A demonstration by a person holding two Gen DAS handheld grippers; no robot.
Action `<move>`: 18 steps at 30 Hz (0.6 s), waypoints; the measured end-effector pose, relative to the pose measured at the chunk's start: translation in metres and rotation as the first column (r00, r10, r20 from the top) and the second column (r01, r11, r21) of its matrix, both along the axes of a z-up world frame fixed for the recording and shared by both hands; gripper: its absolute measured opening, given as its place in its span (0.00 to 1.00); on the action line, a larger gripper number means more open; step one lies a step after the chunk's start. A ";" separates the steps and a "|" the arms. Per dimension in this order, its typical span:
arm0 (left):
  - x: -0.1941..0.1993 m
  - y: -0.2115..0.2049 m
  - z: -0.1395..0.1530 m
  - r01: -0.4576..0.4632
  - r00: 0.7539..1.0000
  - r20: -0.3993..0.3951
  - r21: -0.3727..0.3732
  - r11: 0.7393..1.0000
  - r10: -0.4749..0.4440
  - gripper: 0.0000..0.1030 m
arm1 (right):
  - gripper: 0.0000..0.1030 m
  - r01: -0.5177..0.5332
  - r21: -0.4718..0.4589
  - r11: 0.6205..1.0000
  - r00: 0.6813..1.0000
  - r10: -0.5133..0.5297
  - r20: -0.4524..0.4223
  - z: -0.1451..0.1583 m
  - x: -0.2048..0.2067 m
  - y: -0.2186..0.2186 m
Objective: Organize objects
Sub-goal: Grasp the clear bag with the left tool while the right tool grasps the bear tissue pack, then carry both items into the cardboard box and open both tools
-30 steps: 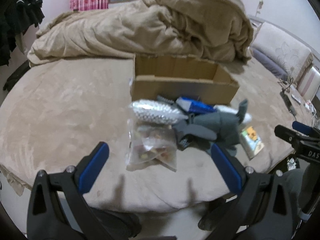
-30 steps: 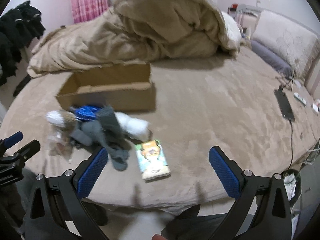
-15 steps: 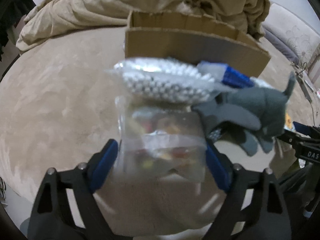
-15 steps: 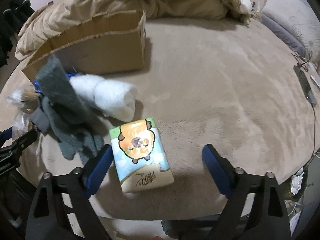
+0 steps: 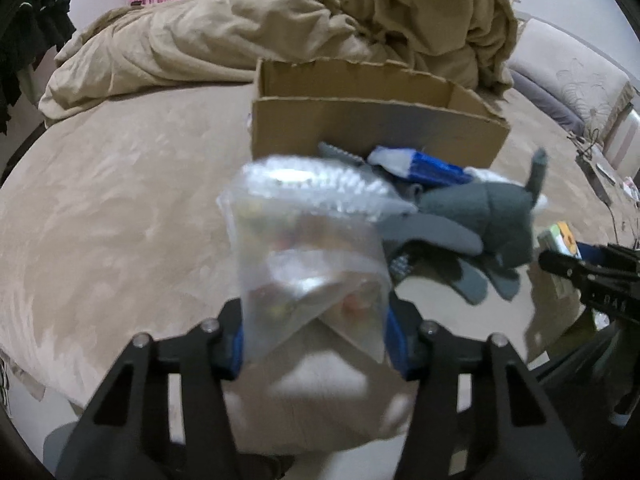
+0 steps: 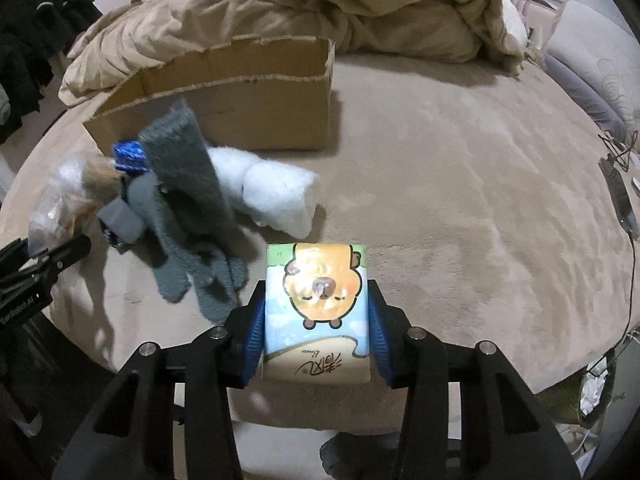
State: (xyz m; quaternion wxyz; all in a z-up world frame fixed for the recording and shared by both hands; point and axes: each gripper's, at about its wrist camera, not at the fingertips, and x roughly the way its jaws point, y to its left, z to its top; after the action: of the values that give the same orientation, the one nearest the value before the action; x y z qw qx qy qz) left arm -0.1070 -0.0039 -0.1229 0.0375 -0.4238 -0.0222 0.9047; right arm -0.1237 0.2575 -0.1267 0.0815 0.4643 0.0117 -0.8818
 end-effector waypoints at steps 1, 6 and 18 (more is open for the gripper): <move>0.003 -0.001 0.003 0.002 1.000 -0.001 0.012 1.000 -0.001 0.52 | 0.46 -0.001 -0.006 1.000 1.000 0.001 -0.008 0.005 0.002 0.001; 0.021 0.003 0.032 0.015 0.999 -0.043 0.026 1.000 -0.014 0.52 | 0.46 -0.016 -0.025 1.000 0.998 0.014 -0.062 0.036 0.012 0.000; 0.028 0.018 0.095 0.073 0.988 -0.138 0.069 0.995 -0.063 0.52 | 0.46 -0.071 -0.079 0.994 0.983 0.057 -0.173 0.098 0.028 -0.007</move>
State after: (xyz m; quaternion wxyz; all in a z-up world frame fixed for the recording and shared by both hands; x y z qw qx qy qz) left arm -0.0791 0.0137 -0.0282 0.0853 -0.3601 -0.0387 0.9282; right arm -0.0960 0.2500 -0.0290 0.1280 0.3827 -0.0038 -0.9149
